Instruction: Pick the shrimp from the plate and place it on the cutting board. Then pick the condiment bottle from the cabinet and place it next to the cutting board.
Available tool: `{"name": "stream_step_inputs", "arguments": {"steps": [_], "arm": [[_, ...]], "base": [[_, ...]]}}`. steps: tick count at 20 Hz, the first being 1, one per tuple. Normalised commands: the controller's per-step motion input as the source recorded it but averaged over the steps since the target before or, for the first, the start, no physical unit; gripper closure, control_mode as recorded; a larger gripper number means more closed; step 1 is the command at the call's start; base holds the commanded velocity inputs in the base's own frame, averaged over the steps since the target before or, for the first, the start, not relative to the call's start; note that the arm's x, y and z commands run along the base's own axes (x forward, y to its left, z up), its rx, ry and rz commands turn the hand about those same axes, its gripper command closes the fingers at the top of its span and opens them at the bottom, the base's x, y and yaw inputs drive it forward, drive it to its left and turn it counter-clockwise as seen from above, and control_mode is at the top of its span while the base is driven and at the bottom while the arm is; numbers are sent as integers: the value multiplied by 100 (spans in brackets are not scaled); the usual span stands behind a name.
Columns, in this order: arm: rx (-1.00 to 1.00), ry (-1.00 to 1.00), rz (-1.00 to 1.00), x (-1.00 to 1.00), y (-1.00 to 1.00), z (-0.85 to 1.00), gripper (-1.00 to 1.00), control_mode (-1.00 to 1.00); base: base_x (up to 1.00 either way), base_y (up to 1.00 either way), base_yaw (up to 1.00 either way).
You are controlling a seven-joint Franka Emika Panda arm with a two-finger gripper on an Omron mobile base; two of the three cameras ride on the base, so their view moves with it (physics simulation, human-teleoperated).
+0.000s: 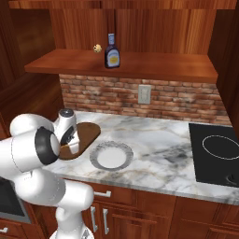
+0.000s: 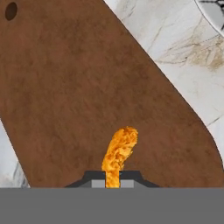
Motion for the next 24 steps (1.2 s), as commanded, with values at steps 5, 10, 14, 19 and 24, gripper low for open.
{"name": "stream_step_inputs", "arguments": {"steps": [5, 10, 14, 19, 24], "arm": [[0, 0, 0, 20, 3, -19, 100, -100], [0, 0, 0, 18, 4, -20, 100, -100], [0, 0, 0, 16, 4, -22, 100, -100], [0, -1, 0, 15, 3, -24, 100, -100], [0, 0, 0, 11, 1, -18, -100, -100]], "base": [[0, 0, 0], [0, 0, 0], [0, 0, 0], [0, 0, 0], [0, 0, 0]]}}
